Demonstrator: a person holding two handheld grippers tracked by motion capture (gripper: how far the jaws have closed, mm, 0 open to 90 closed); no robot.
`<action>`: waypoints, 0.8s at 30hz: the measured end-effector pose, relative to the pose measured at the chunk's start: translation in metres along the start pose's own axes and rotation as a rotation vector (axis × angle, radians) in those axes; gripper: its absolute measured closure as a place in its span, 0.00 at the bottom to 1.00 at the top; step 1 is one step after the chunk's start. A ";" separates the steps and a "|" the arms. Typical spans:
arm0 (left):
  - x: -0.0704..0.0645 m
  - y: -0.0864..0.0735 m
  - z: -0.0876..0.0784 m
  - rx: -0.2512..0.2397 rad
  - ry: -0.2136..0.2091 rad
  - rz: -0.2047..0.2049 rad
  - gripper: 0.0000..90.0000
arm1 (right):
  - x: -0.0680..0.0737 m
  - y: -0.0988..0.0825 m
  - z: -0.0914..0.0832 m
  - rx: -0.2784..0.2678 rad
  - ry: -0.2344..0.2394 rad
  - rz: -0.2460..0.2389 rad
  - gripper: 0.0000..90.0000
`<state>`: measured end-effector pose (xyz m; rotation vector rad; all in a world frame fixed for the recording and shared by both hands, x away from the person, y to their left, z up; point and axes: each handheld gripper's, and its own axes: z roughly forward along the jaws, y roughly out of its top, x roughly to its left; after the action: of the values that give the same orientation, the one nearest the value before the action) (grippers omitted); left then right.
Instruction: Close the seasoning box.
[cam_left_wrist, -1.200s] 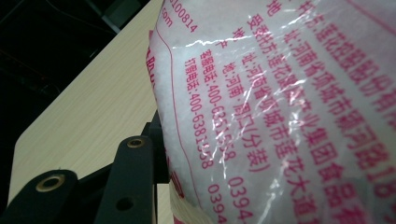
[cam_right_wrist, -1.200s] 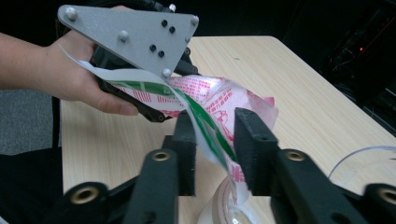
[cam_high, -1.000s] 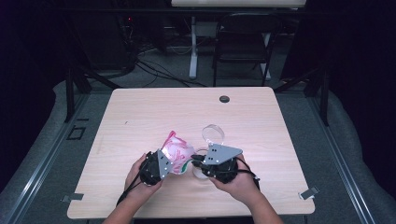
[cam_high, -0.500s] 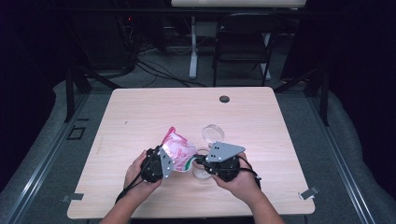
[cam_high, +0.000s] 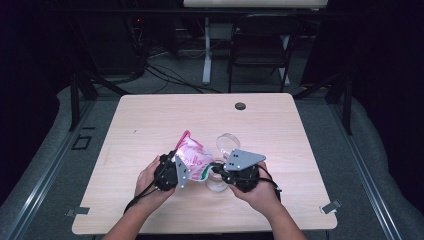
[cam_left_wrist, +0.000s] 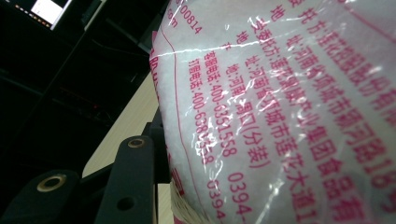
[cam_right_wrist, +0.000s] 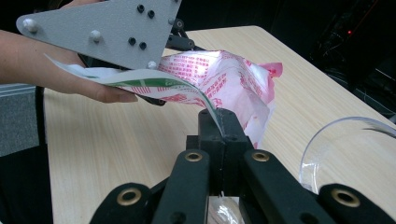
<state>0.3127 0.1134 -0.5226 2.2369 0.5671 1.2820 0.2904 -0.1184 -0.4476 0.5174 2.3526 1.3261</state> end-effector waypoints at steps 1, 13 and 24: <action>0.000 0.000 0.001 -0.005 0.008 0.007 0.66 | -0.001 0.000 0.000 0.002 0.000 0.000 1.00; 0.000 0.000 0.012 -0.023 0.056 0.080 0.66 | -0.006 -0.008 0.005 0.037 -0.017 0.006 1.00; 0.000 0.002 0.013 -0.023 0.110 0.165 0.66 | -0.008 -0.013 0.008 0.059 -0.023 0.002 1.00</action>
<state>0.3244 0.1090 -0.5275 2.2434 0.4115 1.4925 0.2997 -0.1225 -0.4615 0.5502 2.3786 1.2484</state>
